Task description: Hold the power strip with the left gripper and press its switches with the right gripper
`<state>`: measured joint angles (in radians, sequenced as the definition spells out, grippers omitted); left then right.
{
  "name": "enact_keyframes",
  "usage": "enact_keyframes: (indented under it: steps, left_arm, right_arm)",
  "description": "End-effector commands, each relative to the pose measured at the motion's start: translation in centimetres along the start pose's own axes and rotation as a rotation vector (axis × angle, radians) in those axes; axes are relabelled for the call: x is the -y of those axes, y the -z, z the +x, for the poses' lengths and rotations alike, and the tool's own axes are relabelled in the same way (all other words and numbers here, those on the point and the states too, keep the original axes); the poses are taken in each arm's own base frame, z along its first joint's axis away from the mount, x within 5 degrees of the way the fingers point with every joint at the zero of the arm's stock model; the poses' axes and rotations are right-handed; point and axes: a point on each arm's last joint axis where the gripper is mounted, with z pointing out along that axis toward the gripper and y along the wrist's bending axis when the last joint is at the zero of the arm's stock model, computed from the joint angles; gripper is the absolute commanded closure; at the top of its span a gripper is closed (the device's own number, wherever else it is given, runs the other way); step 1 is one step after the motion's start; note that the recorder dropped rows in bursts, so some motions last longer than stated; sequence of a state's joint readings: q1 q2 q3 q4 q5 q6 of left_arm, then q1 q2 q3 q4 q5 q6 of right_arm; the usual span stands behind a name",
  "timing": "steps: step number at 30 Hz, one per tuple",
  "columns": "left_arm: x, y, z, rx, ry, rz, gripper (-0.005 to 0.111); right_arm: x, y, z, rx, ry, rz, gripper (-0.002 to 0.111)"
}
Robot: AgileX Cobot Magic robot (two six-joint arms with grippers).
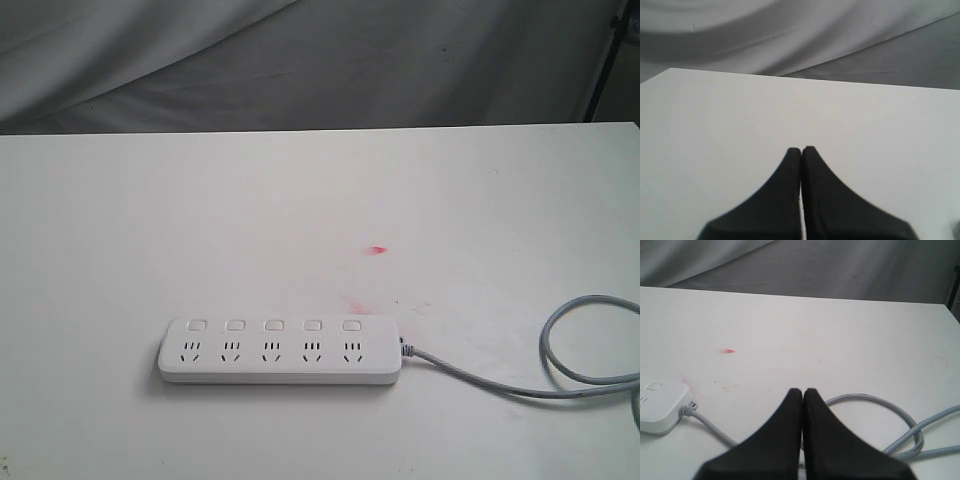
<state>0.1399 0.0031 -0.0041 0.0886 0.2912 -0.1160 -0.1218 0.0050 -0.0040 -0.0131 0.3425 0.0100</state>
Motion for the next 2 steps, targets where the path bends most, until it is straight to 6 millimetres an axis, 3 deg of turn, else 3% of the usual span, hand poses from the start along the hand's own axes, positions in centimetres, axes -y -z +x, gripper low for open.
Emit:
enact_keyframes:
  steps: [1, 2]
  left_arm:
    - [0.01, -0.01, 0.07, 0.005, 0.008, 0.001, 0.106]
    - [0.01, -0.01, 0.07, 0.005, 0.008, 0.001, 0.106]
  right_arm:
    - [0.03, -0.01, 0.07, 0.005, -0.005, 0.006, 0.108]
    - [0.03, -0.01, 0.07, 0.005, -0.005, 0.006, 0.108]
